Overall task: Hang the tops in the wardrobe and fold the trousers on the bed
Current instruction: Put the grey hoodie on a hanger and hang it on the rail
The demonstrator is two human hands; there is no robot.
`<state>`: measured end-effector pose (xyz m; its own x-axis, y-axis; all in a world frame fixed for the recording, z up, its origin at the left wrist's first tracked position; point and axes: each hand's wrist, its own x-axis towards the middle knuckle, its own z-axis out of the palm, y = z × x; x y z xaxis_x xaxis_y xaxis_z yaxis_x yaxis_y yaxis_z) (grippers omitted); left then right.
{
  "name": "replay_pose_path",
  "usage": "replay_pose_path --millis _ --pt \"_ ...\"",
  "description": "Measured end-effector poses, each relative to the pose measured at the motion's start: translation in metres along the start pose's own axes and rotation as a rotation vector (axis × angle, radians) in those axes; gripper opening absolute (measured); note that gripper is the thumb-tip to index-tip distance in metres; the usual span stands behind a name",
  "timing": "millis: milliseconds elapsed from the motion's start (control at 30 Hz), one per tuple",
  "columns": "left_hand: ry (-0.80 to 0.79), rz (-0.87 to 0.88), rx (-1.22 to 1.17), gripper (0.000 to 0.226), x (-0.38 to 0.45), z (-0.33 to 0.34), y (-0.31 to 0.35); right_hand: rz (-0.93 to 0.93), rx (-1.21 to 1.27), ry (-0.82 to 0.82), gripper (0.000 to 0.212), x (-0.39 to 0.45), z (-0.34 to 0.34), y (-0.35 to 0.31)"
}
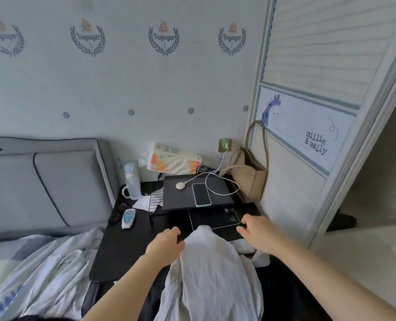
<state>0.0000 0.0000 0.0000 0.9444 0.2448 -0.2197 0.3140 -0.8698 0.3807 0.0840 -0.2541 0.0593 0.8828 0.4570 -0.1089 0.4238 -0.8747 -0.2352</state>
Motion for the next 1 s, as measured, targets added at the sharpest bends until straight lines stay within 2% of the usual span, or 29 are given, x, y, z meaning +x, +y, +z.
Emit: replay_pose_path --millis 133,267,367,433,500,533,600,700,833,933,1000 --pt "-0.173 -0.191 -0.151 0.048 0.047 0.026 -0.015 0.167 0.146 -0.252 0.041 0.042 0.026 0.005" --pt "-0.287 -0.351 -0.362 0.061 0.076 0.046 -0.017 0.226 0.222 -0.348 0.053 0.070 0.055 -0.003" --pt "-0.321 -0.486 -0.628 0.080 0.094 0.060 -0.025 0.252 0.214 -0.436 0.055 0.087 0.074 -0.014" --pt "-0.297 -0.582 -0.784 0.073 0.101 0.064 -0.029 0.242 0.173 -0.465 0.047 0.092 0.081 -0.024" --pt "-0.246 -0.659 -0.906 0.048 0.107 0.067 -0.033 0.204 0.191 -0.471 0.026 0.096 0.091 -0.031" --pt "-0.215 -0.695 -0.981 0.038 0.108 0.065 -0.034 0.180 0.215 -0.453 0.016 0.097 0.095 -0.032" --pt "-0.180 -0.728 -1.149 0.034 0.108 0.058 -0.035 0.136 0.277 -0.366 0.021 0.097 0.100 -0.031" --pt "-0.263 -0.727 -1.319 0.045 0.100 0.037 -0.030 0.074 0.450 -0.139 0.013 0.088 0.088 -0.032" --pt "-0.300 -0.645 -1.427 0.031 0.081 -0.001 -0.015 -0.034 0.611 0.095 0.017 0.053 0.054 -0.035" --pt "-0.247 -0.561 -1.478 0.033 0.051 -0.033 0.006 -0.119 0.676 0.174 0.020 0.005 0.032 -0.034" --pt "-0.123 -0.474 -1.471 0.034 0.031 -0.047 0.020 -0.165 0.715 0.189 0.022 -0.029 0.023 -0.031"
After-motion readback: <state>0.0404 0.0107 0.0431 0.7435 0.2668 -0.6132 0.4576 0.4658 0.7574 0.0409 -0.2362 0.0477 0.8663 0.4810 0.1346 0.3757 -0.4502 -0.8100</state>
